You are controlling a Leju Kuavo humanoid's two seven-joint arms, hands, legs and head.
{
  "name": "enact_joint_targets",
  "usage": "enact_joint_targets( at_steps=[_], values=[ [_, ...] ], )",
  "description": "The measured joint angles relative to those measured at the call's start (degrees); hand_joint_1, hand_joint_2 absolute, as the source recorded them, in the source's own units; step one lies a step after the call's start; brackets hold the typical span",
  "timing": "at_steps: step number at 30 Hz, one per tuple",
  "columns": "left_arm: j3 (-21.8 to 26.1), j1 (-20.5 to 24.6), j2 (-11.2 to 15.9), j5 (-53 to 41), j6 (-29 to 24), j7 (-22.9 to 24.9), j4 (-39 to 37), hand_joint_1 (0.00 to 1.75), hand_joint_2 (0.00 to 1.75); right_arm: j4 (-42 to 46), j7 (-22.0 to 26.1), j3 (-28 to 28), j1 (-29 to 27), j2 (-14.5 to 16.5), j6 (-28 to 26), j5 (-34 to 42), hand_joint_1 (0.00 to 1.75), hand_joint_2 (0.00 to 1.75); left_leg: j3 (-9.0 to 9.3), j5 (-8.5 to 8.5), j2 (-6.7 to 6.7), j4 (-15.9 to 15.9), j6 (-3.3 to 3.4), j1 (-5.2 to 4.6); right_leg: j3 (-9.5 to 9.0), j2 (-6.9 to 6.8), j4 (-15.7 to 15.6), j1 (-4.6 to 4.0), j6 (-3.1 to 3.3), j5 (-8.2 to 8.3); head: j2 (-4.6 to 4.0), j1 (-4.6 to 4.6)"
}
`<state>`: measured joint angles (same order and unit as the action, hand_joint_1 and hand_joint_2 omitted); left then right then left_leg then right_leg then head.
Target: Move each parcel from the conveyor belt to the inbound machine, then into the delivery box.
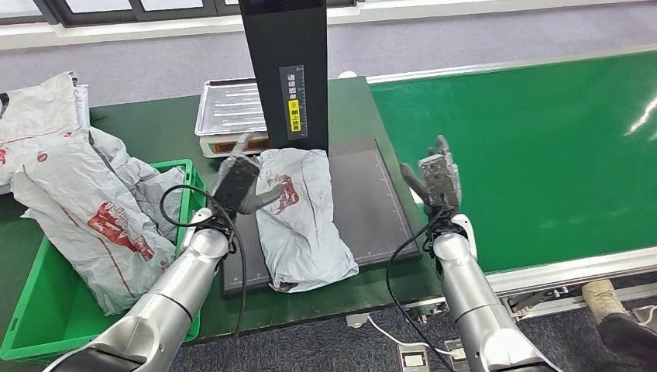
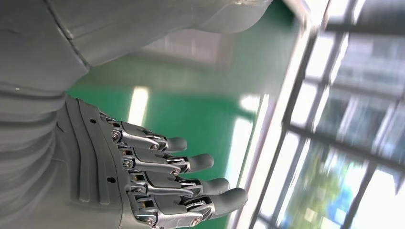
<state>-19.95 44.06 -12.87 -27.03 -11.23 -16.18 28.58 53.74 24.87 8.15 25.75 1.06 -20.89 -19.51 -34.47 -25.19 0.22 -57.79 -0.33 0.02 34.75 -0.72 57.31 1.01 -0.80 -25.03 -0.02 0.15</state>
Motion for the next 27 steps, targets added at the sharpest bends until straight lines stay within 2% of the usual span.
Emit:
enact_joint_targets(
  at_steps=[3, 4, 8, 11, 13, 18, 21, 25, 27],
  values=[
    [-0.34, 0.01, -0.01, -0.32, 0.06, 0.14, -0.17, 0.0, 1.75, 0.03, 0.0, -0.17, -0.01, -0.02, -0.13, 0.03, 0.0, 1.75, 0.0, 0.0, 0.0, 0.0, 0.0, -0.01, 0.0, 0.0, 0.0, 0.0, 0.0, 0.0, 0.0, 0.0],
    [-1.43, 0.06, -0.02, -1.27, 0.04, 0.74, -0.75, 0.0, 1.75, 0.15, 0.22, -0.8, -0.13, -0.09, -0.36, 0.43, 0.0, 1.75, 0.01, -0.02, 0.03, 0.0, 0.02, -0.01, 0.0, 0.02, 0.0, 0.01, 0.0, 0.0, 0.0, 0.0],
    [-9.64, 0.35, -0.05, -12.08, 1.75, 8.16, -5.86, 0.0, 1.75, 0.44, 3.27, -5.18, -0.14, -0.54, -1.9, 4.73, 0.0, 1.75, 0.02, -0.06, 0.08, 0.0, 0.06, -0.02, 0.01, 0.07, 0.01, -0.01, -0.01, -0.01, 0.0, 0.0],
    [-11.37, 0.39, -0.05, -13.46, 2.37, 9.17, -7.05, 0.0, 1.75, 0.43, 3.68, -6.08, 0.14, -0.56, -1.76, 5.22, 0.0, 1.75, 0.03, -0.06, 0.1, 0.01, 0.06, -0.02, 0.01, 0.1, 0.02, 0.0, -0.01, 0.0, 0.0, 0.0],
    [-12.55, 0.61, -0.05, -15.71, 4.66, 10.83, -7.78, 0.0, 1.75, 0.41, 4.0, -6.4, 0.3, -0.56, -1.1, 5.88, 0.0, 1.75, 0.02, -0.06, 0.09, 0.01, 0.06, -0.02, 0.01, 0.09, 0.02, 0.0, -0.01, 0.0, 0.0, 0.0],
    [-17.31, 2.63, -0.04, -22.06, 15.13, 13.27, -9.3, 0.0, 1.75, -0.08, 4.63, -6.48, 1.37, -0.52, 0.7, 6.94, 0.0, 1.75, 0.07, -0.06, 0.0, 0.01, 0.07, -0.02, -0.13, -0.03, 0.01, 0.01, -0.01, -0.01, 0.0, -0.01],
    [-19.86, 3.67, -0.05, -23.27, 16.75, 13.11, -9.69, 0.0, 1.75, -0.33, 4.79, -6.48, 1.61, -0.47, 0.74, 6.94, 0.0, 1.75, 0.13, -0.06, -0.02, 0.01, 0.07, -0.02, -0.2, -0.04, 0.01, 0.01, -0.02, -0.02, 0.0, 0.0],
    [-21.61, 4.19, -0.05, -23.49, 17.11, 13.03, -10.06, 1.75, 1.75, -0.49, 4.8, -6.48, 1.62, -0.47, 0.82, 6.95, 0.0, 1.75, 0.19, -0.06, -0.05, 0.01, 0.07, -0.02, -0.27, -0.06, 0.0, 0.01, -0.02, -0.02, 0.0, 0.0],
    [-22.06, 4.29, -0.05, -23.55, 17.5, 13.0, -10.19, 1.75, 1.75, -0.54, 4.79, -6.48, 1.62, -0.47, 1.29, 7.07, 0.0, 1.75, 0.23, -0.05, -0.07, 0.01, 0.08, -0.02, -0.32, -0.12, 0.0, 0.01, -0.03, -0.03, 0.0, 0.0]
  ],
)
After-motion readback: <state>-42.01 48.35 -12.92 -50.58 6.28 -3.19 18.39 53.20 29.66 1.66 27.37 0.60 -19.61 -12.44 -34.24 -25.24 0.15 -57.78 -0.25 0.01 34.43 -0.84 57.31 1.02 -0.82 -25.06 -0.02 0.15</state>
